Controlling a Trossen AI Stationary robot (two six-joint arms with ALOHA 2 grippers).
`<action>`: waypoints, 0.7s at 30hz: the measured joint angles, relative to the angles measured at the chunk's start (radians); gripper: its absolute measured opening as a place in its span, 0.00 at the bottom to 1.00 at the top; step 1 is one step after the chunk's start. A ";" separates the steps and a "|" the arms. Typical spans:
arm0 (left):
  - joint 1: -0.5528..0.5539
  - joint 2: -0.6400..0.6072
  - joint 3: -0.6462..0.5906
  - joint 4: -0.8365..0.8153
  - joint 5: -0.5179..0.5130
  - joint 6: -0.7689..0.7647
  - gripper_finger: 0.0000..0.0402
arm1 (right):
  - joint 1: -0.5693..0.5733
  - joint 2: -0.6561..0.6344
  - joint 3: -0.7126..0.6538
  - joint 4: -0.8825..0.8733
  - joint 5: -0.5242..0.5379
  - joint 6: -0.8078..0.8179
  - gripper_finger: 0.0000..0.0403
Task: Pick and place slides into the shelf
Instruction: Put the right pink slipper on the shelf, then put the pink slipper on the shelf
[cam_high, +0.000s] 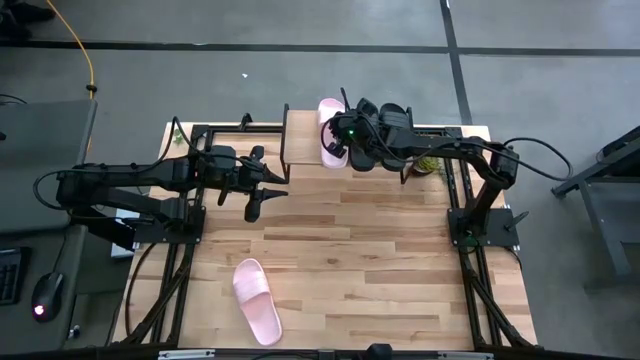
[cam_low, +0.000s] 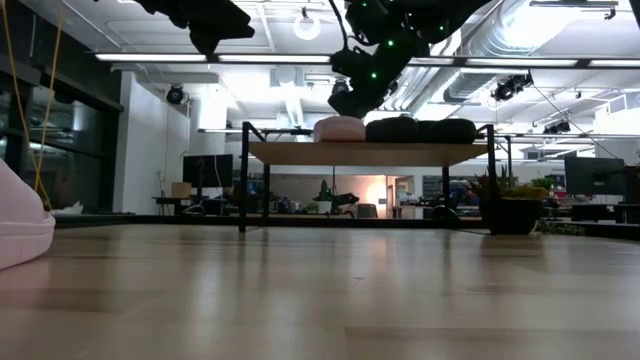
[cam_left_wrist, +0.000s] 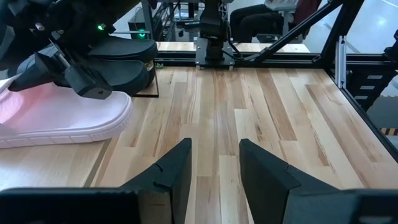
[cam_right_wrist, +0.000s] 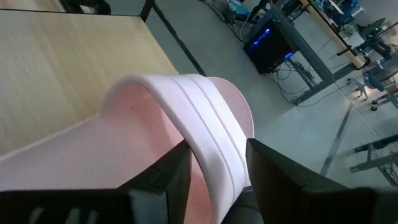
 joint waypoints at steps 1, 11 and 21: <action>0.000 0.000 0.000 0.000 0.000 0.000 0.30 | 0.000 -0.002 0.000 -0.003 -0.005 0.000 0.35; 0.000 0.000 0.000 0.000 0.000 0.000 0.30 | 0.000 -0.051 0.000 -0.049 -0.078 0.044 0.35; 0.000 0.000 0.000 -0.009 0.001 -0.019 0.30 | 0.024 -0.097 0.002 -0.070 -0.124 0.050 0.35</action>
